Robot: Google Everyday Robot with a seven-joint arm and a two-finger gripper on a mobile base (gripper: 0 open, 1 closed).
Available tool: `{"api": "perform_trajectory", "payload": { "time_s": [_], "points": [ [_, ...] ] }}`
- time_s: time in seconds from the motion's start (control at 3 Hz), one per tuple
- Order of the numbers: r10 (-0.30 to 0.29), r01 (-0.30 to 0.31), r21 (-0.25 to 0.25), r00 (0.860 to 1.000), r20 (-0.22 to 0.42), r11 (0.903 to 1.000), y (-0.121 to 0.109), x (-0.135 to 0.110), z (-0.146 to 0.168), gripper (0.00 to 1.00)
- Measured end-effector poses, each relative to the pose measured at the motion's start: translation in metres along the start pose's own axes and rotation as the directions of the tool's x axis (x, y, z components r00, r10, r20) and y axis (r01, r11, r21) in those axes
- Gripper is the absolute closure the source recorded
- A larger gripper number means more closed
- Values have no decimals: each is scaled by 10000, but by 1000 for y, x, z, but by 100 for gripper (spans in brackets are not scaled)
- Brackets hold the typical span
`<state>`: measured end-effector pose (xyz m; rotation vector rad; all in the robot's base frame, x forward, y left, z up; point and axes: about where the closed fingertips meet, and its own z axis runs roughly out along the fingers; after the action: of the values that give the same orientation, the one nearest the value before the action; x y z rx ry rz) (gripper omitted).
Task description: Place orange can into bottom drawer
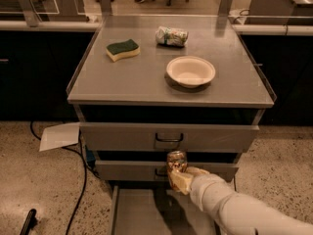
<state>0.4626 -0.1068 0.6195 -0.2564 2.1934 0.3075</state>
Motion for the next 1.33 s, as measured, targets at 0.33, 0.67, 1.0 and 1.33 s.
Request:
{"api": "perform_trajectory", "payload": {
  "time_s": [0.33,0.67,1.0,1.33],
  "points": [
    [933,-920,448,9953,-269,9948,-17,54,19,100],
    [1789,-1703,949,9796,-917,9808,-36,113,49,100],
    [2326,-2145,1154,9562,-1775,9699,-49,155,79,100],
    [2373,-2174,1204,9530,-1884,9686,-51,162,81,100]
  ]
}}
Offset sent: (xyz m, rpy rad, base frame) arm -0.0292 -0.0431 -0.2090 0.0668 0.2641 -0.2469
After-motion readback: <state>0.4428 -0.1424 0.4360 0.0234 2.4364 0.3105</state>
